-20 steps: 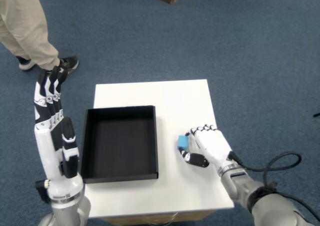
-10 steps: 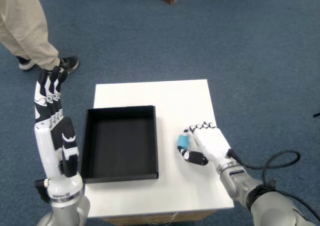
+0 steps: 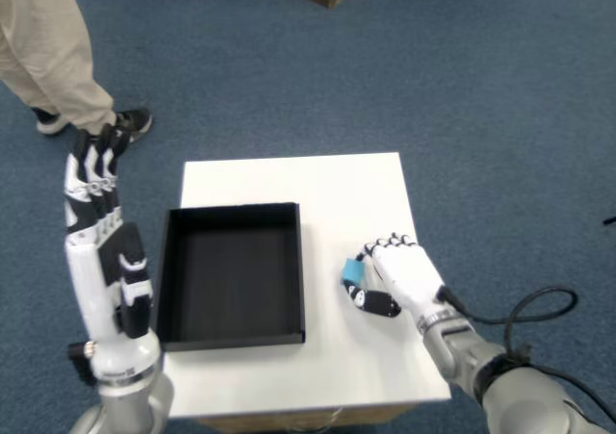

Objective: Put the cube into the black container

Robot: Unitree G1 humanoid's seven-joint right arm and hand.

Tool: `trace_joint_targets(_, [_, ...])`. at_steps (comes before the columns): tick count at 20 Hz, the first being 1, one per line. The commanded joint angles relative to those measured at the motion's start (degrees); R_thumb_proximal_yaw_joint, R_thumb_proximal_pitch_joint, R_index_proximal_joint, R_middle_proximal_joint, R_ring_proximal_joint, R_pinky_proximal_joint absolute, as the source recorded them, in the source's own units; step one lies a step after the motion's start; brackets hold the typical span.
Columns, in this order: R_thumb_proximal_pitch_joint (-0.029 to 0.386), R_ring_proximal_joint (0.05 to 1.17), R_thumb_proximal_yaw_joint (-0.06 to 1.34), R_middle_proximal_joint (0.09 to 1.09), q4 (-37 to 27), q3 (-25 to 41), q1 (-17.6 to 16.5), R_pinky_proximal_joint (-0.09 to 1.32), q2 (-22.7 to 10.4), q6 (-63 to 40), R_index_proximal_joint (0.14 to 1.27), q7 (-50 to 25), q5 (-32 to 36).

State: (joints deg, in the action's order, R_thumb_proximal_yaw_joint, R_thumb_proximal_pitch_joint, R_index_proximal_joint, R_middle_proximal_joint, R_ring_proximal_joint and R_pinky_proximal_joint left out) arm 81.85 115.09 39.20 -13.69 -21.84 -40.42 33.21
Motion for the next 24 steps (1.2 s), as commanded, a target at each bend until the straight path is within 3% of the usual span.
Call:
trace_joint_targets(1, [0.157,0.32,0.66,0.38,1.3,0.1,2.3,0.18,-1.3,-1.1,0.64,-2.3,-0.1])
trace_joint_targets(11, [0.169,0.32,0.73,0.4,1.3,0.1,1.6,0.18,-2.0,-1.0,0.77,-2.2,0.0])
trace_joint_targets(17, [0.14,0.33,0.82,0.42,1.3,0.2,1.3,0.2,-2.3,-1.0,0.85,-2.7,0.1])
trace_joint_targets(18, [0.129,0.33,0.86,0.42,1.3,0.2,1.3,0.2,-2.3,-1.0,0.89,-2.7,0.0])
trace_joint_targets(20, [0.134,0.33,1.13,0.43,1.3,0.0,1.2,0.19,-2.2,-1.4,1.1,-3.3,0.2])
trace_joint_targets(21, [0.138,0.33,1.2,0.43,1.2,-0.2,1.1,0.2,-2.2,-1.7,1.14,-3.5,0.5])
trace_joint_targets(24, [0.139,0.33,1.25,0.43,1.1,-0.7,0.7,0.22,-2.2,-2.0,1.14,-3.4,1.1])
